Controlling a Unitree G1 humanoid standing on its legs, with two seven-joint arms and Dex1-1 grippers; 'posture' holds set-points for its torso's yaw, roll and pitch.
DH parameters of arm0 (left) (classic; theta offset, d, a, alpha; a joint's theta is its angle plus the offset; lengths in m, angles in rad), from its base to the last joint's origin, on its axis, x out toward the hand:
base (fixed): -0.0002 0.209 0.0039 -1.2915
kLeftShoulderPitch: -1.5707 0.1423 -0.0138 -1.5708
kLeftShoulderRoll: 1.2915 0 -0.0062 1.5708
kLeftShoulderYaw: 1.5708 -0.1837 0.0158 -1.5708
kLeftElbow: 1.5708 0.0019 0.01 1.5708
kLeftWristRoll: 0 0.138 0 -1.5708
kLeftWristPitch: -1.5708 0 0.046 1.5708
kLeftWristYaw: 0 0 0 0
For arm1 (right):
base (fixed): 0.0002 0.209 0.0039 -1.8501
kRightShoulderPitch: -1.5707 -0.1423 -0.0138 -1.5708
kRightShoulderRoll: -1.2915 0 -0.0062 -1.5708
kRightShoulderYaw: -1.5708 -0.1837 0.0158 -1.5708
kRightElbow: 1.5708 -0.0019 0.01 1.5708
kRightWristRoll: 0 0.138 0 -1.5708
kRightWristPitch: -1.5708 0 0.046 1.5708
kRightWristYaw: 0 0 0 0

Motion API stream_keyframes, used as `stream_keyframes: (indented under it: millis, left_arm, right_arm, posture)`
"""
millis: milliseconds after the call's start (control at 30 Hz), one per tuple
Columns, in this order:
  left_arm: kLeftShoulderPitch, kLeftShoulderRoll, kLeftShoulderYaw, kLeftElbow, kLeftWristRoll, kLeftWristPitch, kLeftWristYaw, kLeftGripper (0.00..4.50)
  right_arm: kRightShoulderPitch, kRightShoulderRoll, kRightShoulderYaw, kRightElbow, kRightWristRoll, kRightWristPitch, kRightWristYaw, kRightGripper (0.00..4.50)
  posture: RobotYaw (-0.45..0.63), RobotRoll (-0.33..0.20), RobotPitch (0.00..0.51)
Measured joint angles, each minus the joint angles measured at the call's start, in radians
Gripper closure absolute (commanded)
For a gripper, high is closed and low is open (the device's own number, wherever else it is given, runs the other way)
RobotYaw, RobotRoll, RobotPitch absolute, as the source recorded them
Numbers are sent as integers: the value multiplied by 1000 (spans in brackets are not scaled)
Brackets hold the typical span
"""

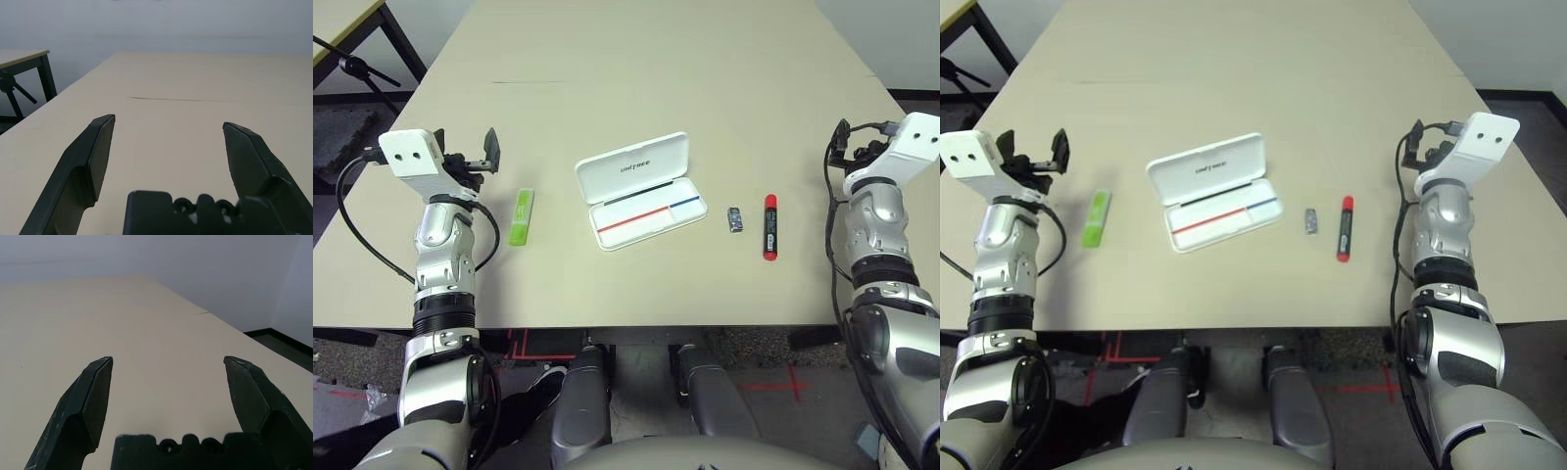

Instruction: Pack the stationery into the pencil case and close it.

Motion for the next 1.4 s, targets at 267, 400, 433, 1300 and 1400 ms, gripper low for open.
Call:
stream_keyframes:
  millis: [267, 400, 433, 1300, 1400]
  left_arm:
    - [-2, 0, 0, 3, 0, -4, 0, 44]
    - [-2, 0, 0, 3, 0, -5, 0, 44]
    - [-2, 0, 0, 3, 0, -5, 0, 44]
    - [56, 103, -9, -197, -100, 218, -214, 44]
    - [81, 112, -30, -263, -123, 269, -271, 44]
  right_arm:
    - [-10, 0, 1, 19, 0, 0, 2, 0]
    - [-10, 0, 1, 19, 0, 0, 11, 0]
    - [-9, 0, 1, 19, 1, 0, 14, 0]
    - [2, -130, 137, -147, 64, 300, 683, 0]
    - [45, -170, 177, -229, 74, 366, 819, 0]
  posture:
    - [0, 0, 178]
    - [-2, 0, 184]
    - [-2, 0, 184]
    - [-34, 0, 190]
    - [-37, 0, 196]
